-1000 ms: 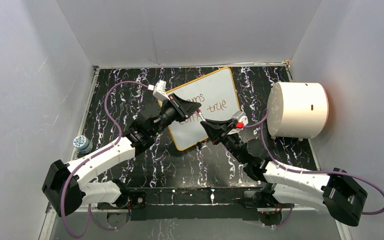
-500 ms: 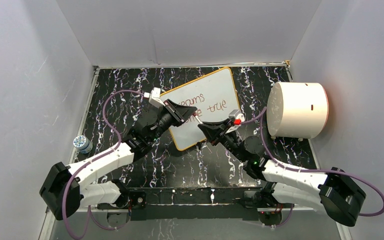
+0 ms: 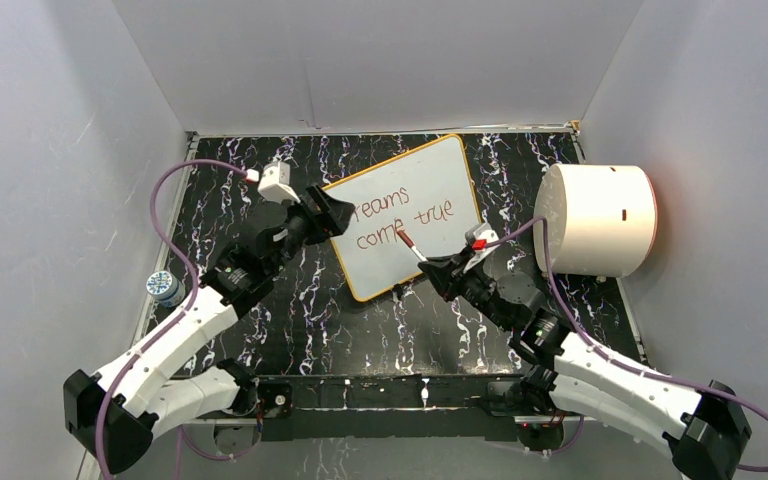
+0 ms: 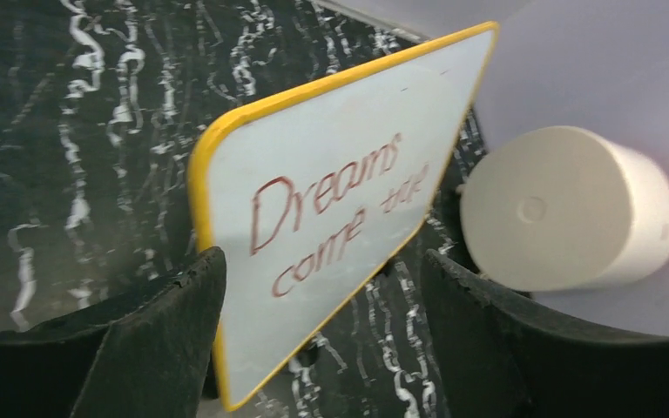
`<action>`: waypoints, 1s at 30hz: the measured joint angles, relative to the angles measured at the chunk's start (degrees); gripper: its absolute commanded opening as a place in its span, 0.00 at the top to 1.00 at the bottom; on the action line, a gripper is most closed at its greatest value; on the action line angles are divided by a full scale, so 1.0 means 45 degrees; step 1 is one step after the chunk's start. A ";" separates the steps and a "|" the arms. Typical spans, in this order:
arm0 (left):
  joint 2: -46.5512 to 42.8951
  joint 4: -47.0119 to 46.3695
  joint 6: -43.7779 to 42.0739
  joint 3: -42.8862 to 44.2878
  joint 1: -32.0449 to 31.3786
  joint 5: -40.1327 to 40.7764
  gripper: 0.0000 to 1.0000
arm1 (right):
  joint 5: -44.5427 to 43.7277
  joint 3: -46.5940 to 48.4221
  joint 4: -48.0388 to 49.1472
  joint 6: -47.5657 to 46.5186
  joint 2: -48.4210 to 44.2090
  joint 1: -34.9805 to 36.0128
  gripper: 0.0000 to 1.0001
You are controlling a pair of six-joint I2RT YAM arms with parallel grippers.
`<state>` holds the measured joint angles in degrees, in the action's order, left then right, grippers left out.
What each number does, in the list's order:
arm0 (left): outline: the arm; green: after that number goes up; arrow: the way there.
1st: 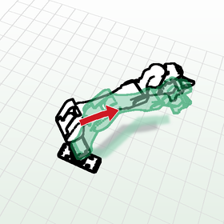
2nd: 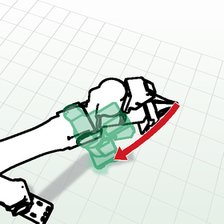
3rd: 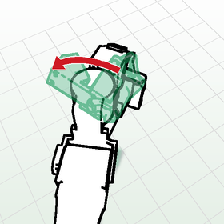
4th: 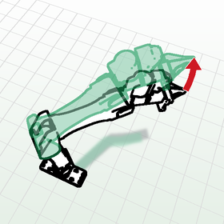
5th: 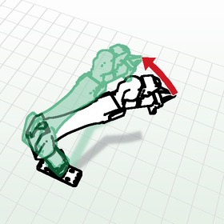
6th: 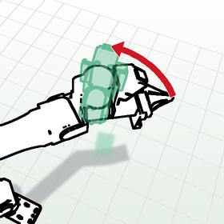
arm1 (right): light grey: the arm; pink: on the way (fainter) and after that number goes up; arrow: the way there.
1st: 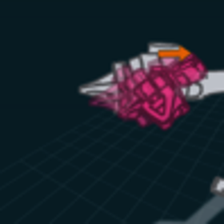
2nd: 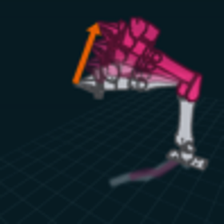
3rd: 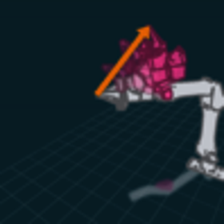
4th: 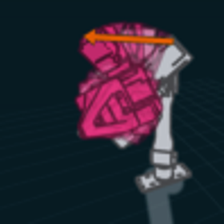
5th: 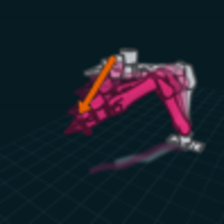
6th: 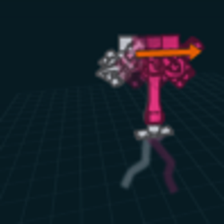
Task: Write a sentence on the whiteboard
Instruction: Place the whiteboard marker at the center of the board.
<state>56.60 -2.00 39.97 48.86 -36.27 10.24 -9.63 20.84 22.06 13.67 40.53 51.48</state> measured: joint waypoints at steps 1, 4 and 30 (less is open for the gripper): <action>-0.0170 0.0398 -0.0228 0.0000 0.0155 0.0257 0.17 | -0.0053 0.0000 -0.0607 0.0034 -0.0199 0.0000 1.00; -0.0845 0.1520 -0.0860 -0.0005 0.0238 0.0894 0.11 | -0.0180 0.0005 -0.2429 0.0408 -0.0568 0.0000 1.00; -0.7553 0.4799 -0.3648 -0.2943 0.0287 0.3327 0.06 | -0.1166 -0.1909 -0.7087 0.5503 0.0335 0.0000 0.48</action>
<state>22.61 19.59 23.55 35.62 -34.98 25.21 -14.87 12.25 -9.82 38.44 42.04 51.48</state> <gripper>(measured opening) 0.938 0.382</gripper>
